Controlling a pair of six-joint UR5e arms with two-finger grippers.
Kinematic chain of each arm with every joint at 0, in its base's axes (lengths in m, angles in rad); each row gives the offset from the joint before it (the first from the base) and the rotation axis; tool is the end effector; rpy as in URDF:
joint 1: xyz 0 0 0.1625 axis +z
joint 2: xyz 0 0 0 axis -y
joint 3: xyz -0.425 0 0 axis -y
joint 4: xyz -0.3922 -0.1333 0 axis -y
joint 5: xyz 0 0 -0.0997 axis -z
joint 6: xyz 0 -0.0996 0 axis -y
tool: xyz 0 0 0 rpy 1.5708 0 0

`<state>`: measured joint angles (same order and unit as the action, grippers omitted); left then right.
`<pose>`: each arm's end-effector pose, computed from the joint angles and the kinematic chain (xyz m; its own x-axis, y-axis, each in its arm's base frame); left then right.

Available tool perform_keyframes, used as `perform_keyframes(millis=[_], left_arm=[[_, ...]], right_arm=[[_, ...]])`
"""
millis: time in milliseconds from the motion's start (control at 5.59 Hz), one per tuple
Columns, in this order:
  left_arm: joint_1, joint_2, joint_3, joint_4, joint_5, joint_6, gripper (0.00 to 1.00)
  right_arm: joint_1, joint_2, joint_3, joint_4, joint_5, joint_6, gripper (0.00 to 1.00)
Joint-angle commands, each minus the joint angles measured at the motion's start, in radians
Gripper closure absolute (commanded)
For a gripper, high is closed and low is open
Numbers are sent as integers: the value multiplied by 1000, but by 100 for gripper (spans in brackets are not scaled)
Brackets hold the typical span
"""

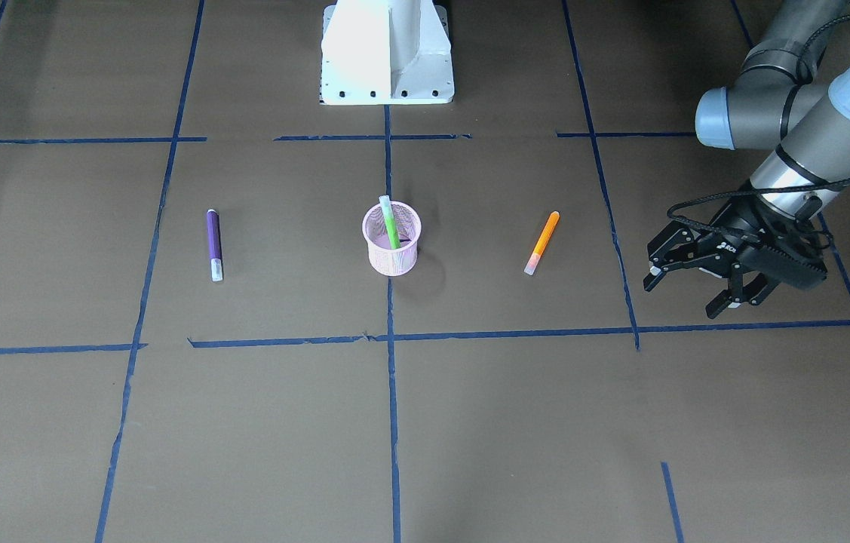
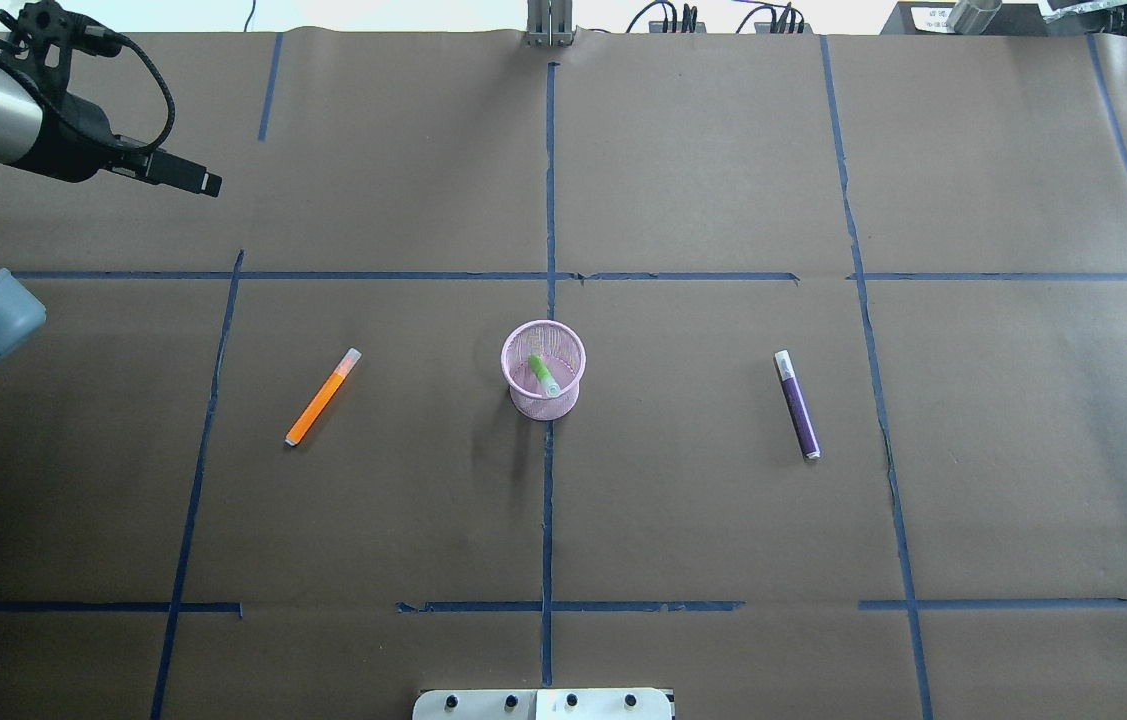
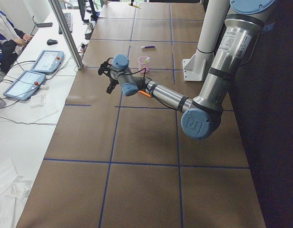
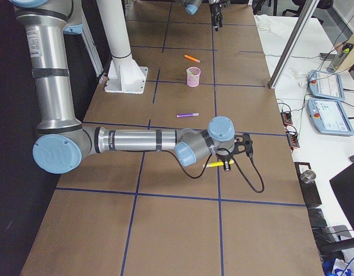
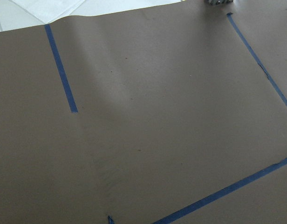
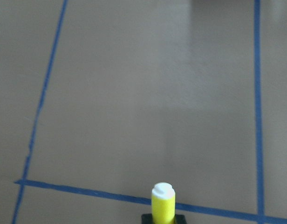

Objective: Collect pens into pen holder
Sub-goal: 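Carry the yellow highlighter upright toward the pink cup with the right gripper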

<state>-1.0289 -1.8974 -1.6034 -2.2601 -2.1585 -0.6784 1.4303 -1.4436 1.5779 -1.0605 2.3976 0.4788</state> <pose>0.2555 -0.5758 0.3821 0.5236 0.3865 -0.7592 0.0916 0.8605 0.5012 -0.0194 -0.5657 0.5256 0.5918 -0.1081 0.7988 -0.1811 0.9478 0.2623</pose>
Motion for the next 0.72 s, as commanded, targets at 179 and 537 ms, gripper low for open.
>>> perform_keyframes(millis=[179,537], left_arm=[[10,14,6,-1,6,3,0],[20,14,19,-3,6,3,0]], right_arm=[[-217,257,168,2,-125,173,100],[-452,288,249,153,-407,338,100]])
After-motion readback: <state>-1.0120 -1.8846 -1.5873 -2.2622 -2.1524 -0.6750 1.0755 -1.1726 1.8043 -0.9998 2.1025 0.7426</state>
